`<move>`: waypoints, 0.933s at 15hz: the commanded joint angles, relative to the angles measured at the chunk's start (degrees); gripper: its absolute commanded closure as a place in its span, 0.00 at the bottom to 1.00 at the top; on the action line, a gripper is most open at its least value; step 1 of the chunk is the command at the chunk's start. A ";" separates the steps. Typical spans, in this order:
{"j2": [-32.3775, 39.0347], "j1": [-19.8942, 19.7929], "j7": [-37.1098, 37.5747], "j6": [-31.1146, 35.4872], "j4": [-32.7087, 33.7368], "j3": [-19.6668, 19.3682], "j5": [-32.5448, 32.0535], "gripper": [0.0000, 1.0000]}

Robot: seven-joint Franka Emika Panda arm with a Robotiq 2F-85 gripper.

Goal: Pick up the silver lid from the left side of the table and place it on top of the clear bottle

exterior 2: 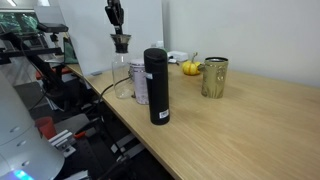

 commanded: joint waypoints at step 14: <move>-0.28 1.76 -2.86 -2.31 -0.10 1.02 2.47 0.40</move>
